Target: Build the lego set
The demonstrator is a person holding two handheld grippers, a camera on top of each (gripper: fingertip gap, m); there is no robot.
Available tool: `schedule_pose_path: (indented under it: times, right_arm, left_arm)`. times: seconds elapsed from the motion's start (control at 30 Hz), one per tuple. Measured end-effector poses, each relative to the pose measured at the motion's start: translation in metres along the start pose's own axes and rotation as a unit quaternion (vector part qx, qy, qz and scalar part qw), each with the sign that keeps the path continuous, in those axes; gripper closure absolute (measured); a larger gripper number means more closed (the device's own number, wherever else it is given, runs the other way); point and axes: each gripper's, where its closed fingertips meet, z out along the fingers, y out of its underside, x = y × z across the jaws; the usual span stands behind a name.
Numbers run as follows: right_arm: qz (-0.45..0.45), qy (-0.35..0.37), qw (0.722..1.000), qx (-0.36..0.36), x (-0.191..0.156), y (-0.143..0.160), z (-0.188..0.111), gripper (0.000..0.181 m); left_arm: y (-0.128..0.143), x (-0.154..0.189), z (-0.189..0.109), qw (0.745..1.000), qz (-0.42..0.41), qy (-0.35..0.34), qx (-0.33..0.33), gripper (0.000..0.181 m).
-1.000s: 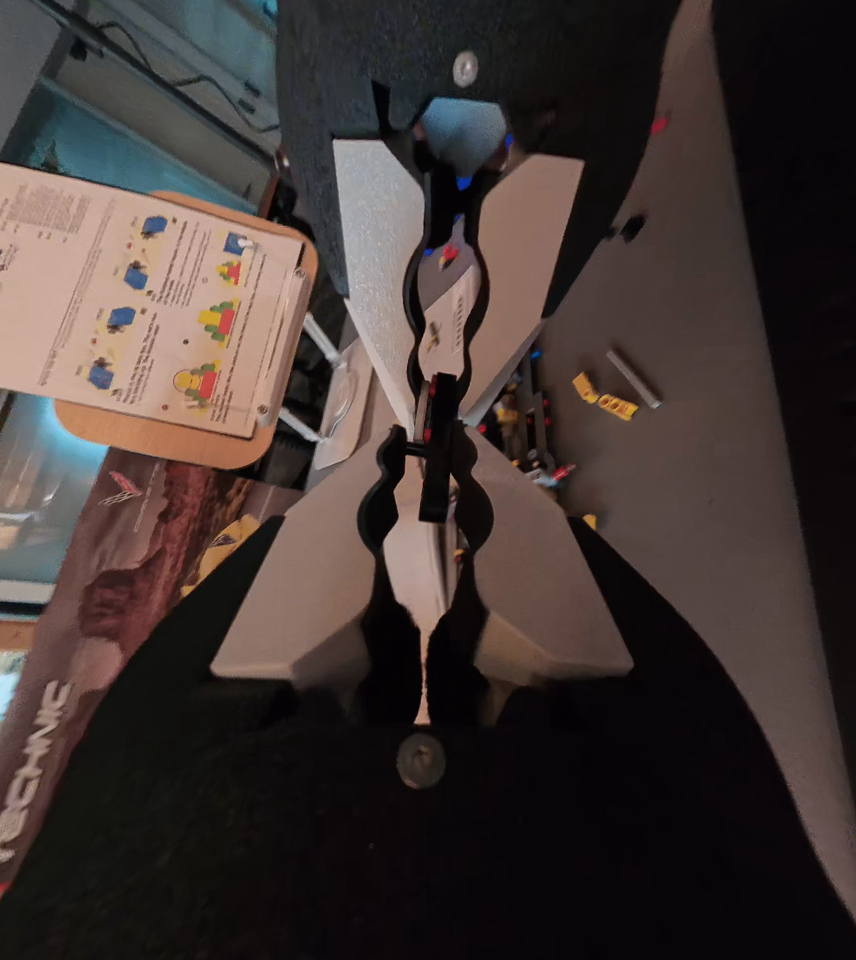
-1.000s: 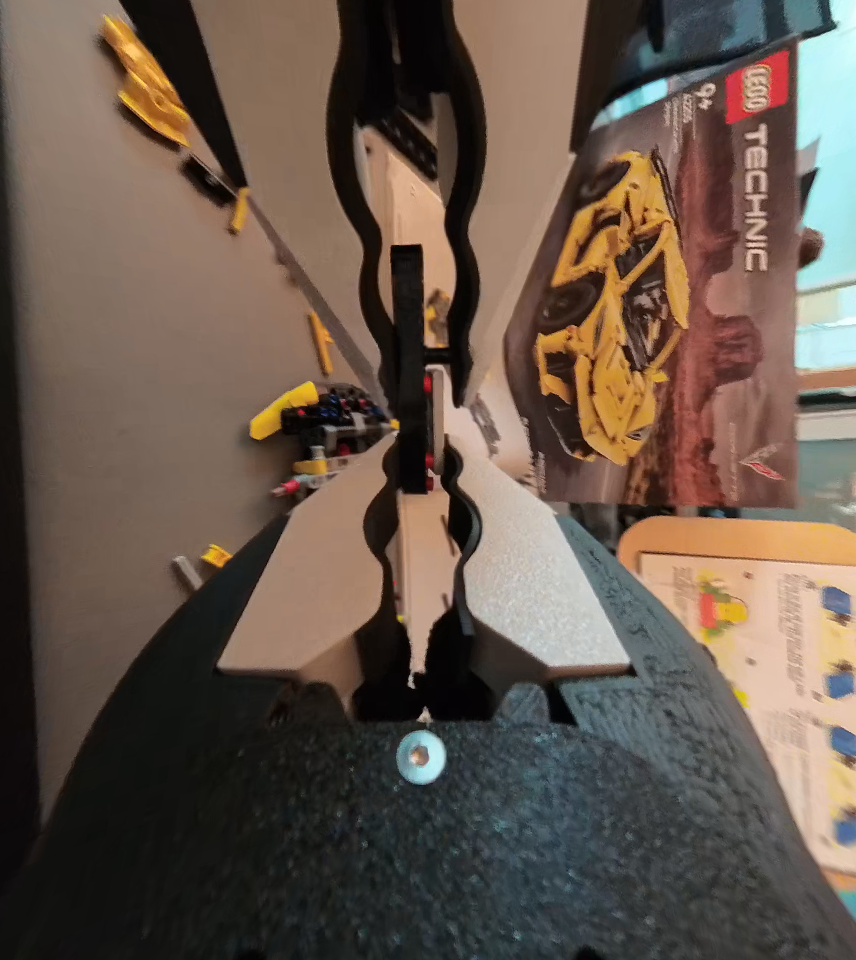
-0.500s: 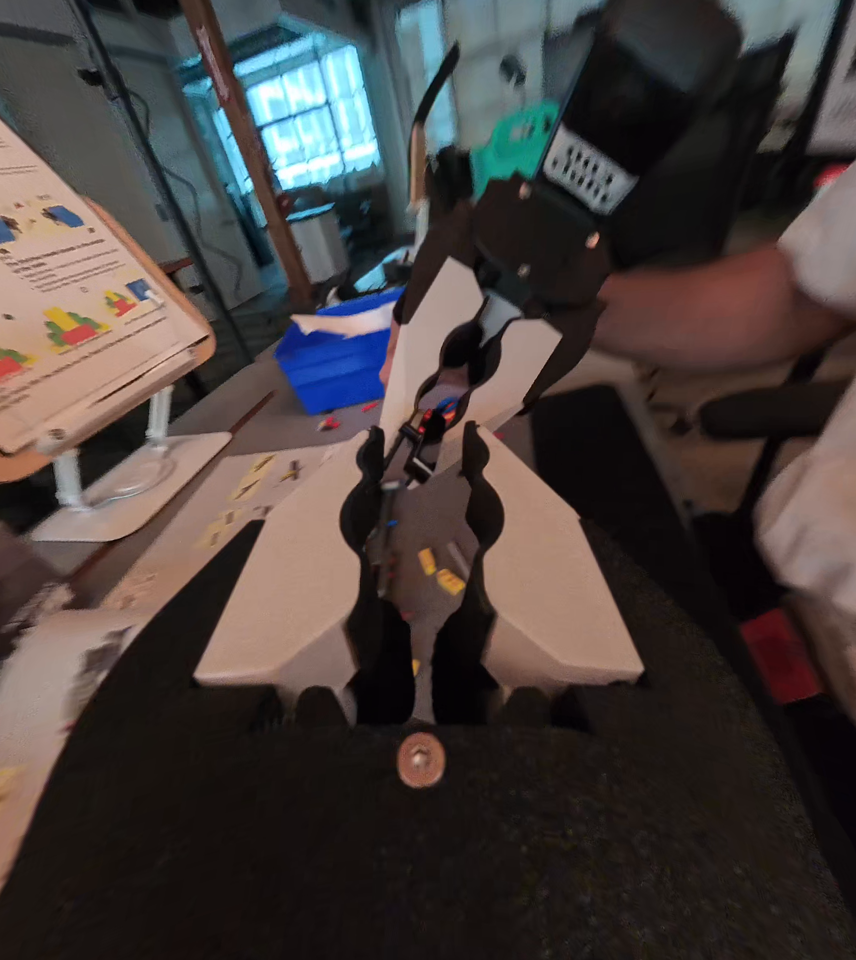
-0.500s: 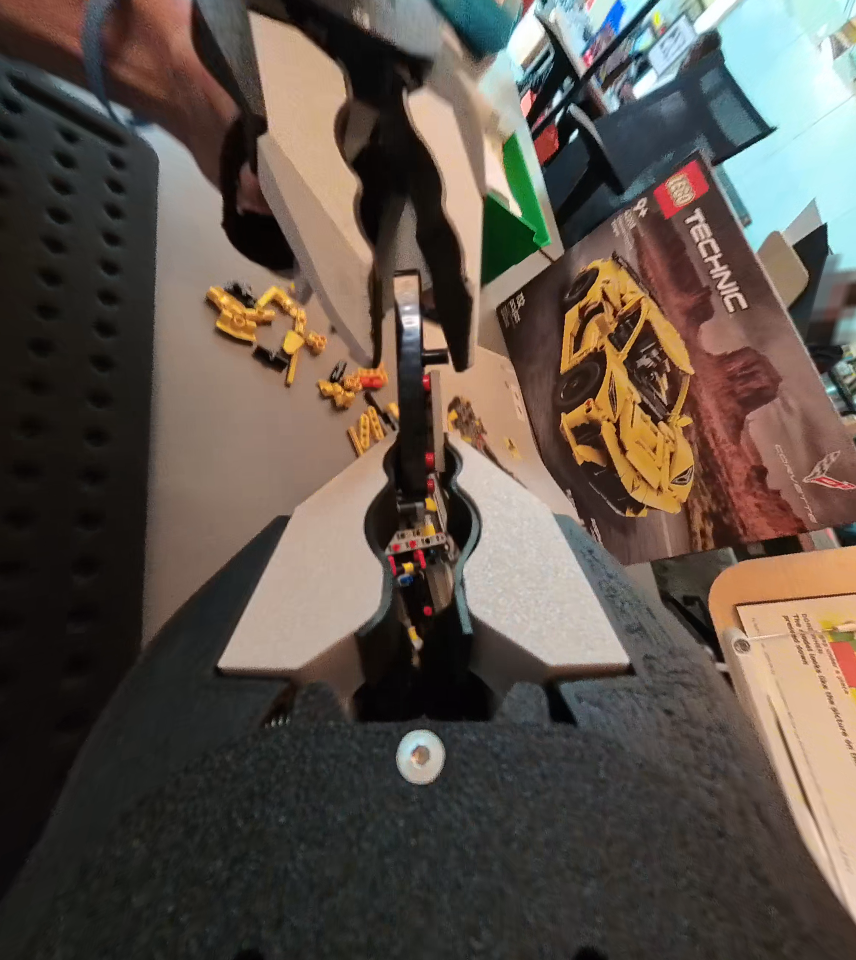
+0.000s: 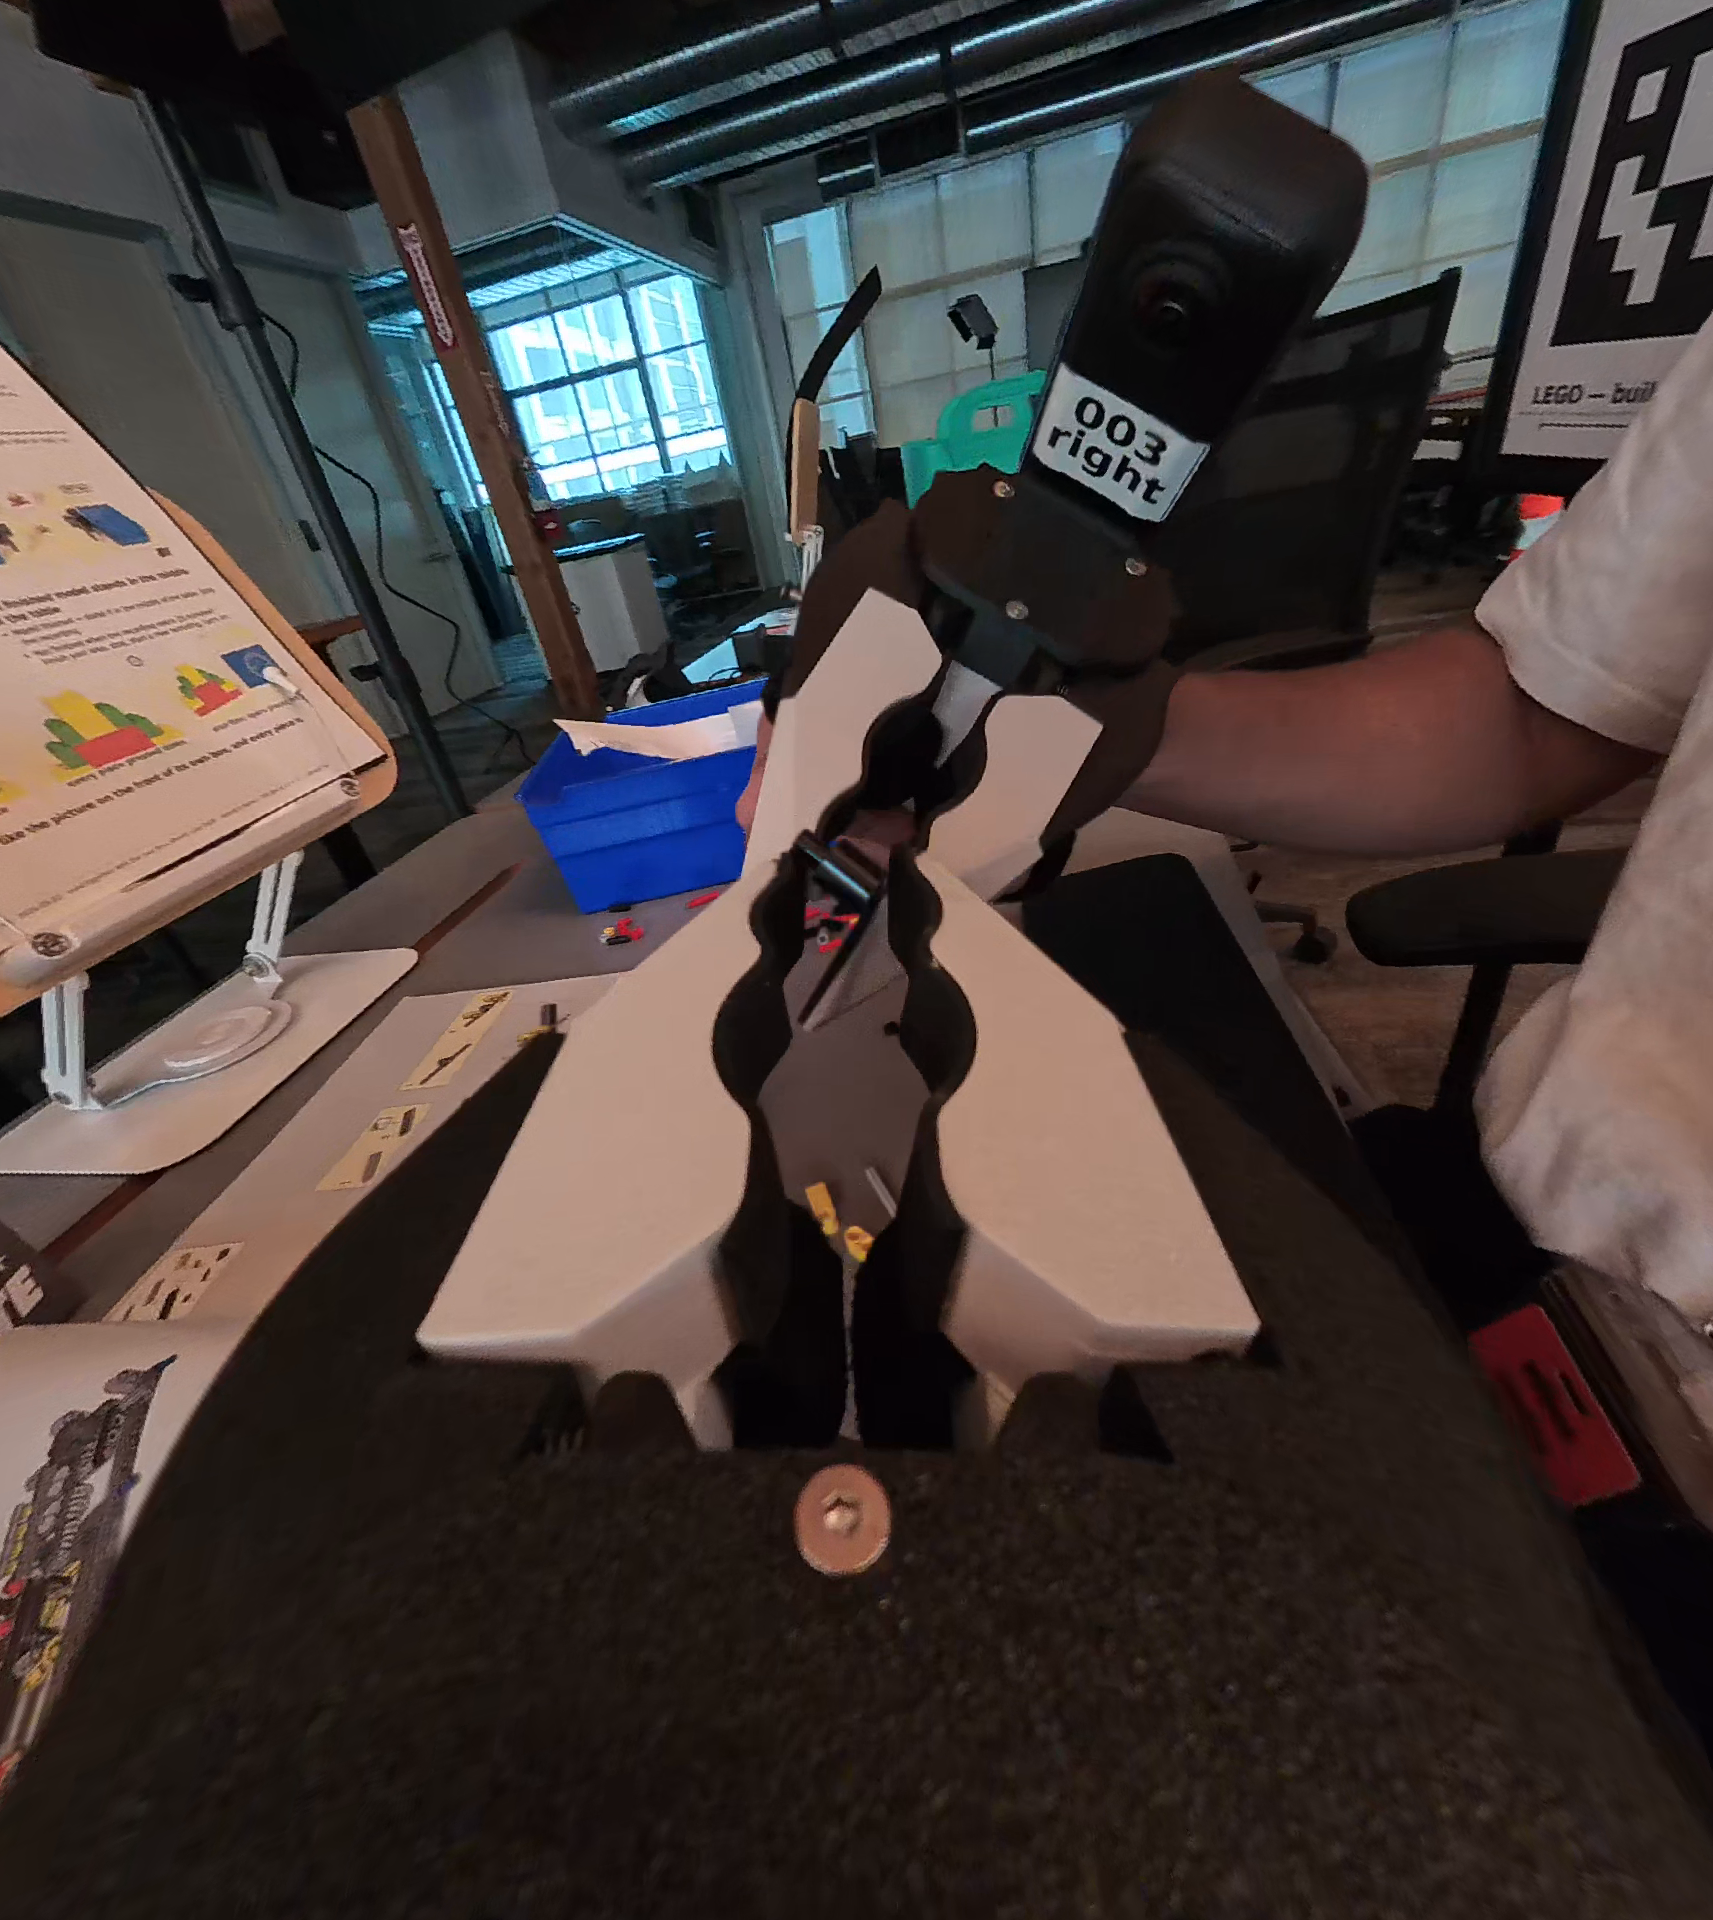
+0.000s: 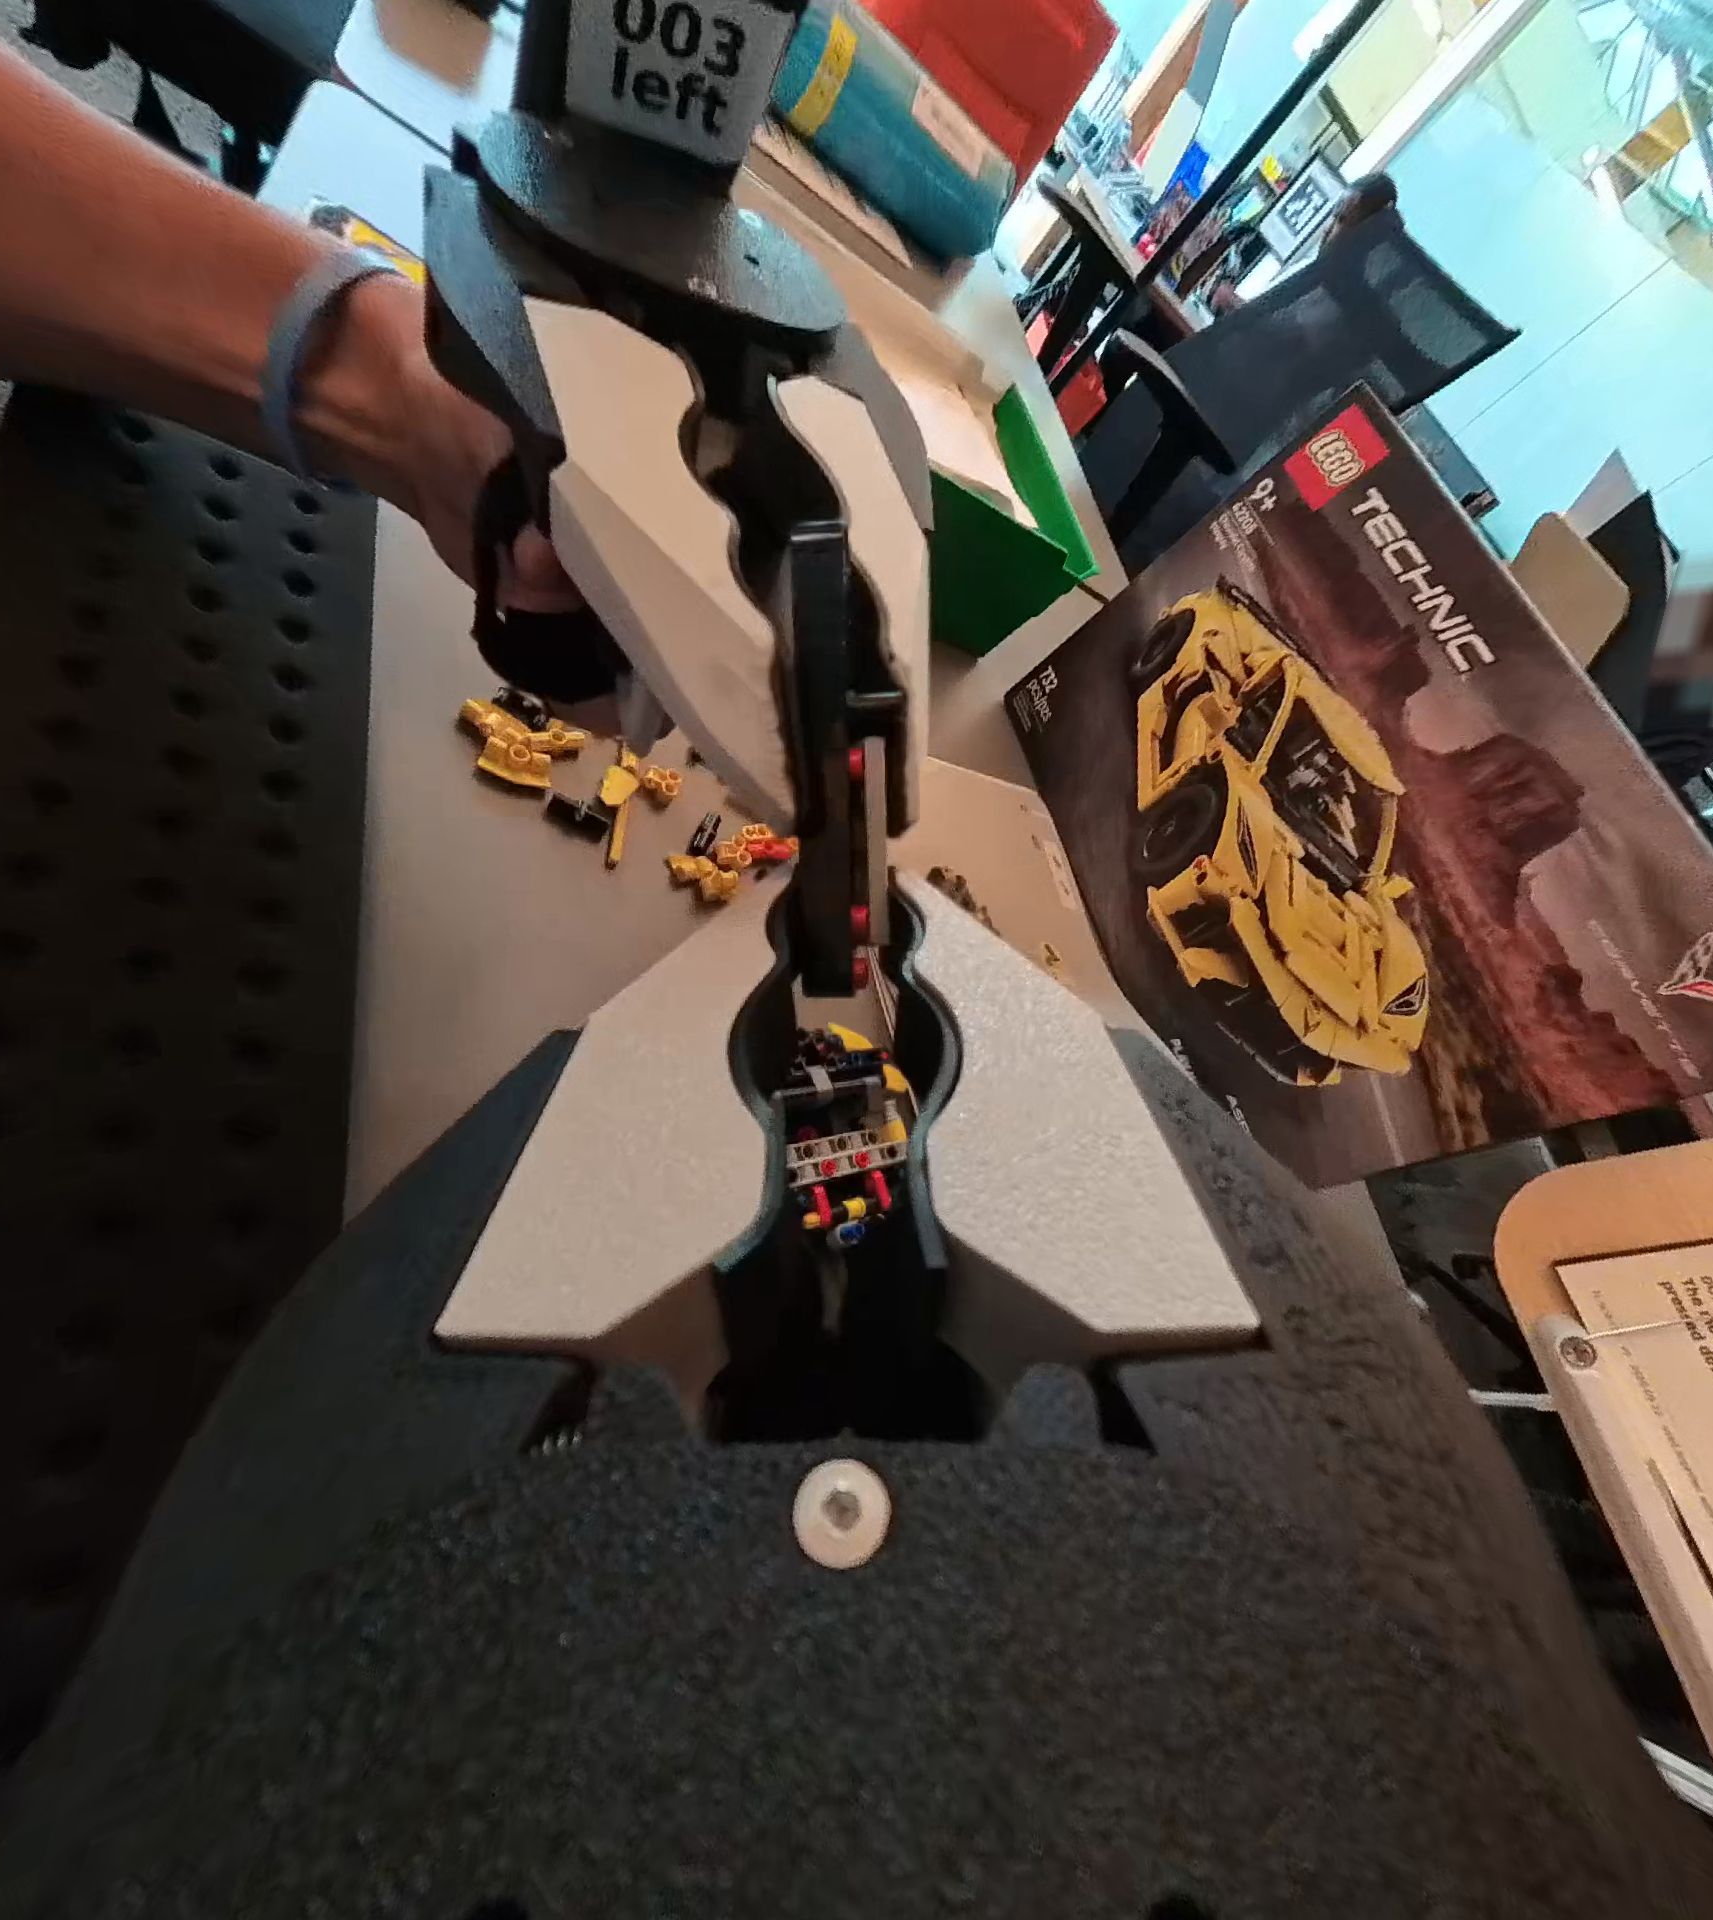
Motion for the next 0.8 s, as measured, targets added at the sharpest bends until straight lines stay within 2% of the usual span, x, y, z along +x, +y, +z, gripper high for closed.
schedule_pose_path:
  times: [0.17,0.3,0.47,0.63,0.8]
  right_arm:
    - [0.017,-0.013,1.000,-0.010,-0.002,0.003,0.003,0.170]
    - [0.081,-0.082,0.993,-0.037,-0.016,0.011,0.005,0.170]
    - [0.115,-0.114,0.985,-0.053,-0.022,0.016,0.006,0.170]
    - [0.133,-0.117,0.983,-0.054,-0.021,0.016,0.002,0.159]
    - [0.114,-0.075,0.990,-0.037,-0.006,0.008,-0.003,0.158]
  left_arm:
    - [0.004,-0.002,0.001,1.000,-0.005,-0.015,0.004,0.168]
    - [0.011,0.001,0.001,1.000,0.019,-0.008,-0.020,0.168]
    - [0.014,0.002,0.002,0.998,0.046,-0.011,-0.037,0.169]
    - [0.015,-0.003,0.000,0.999,0.015,-0.022,-0.022,0.169]
    - [0.016,-0.005,-0.002,0.999,0.008,-0.030,-0.017,0.169]
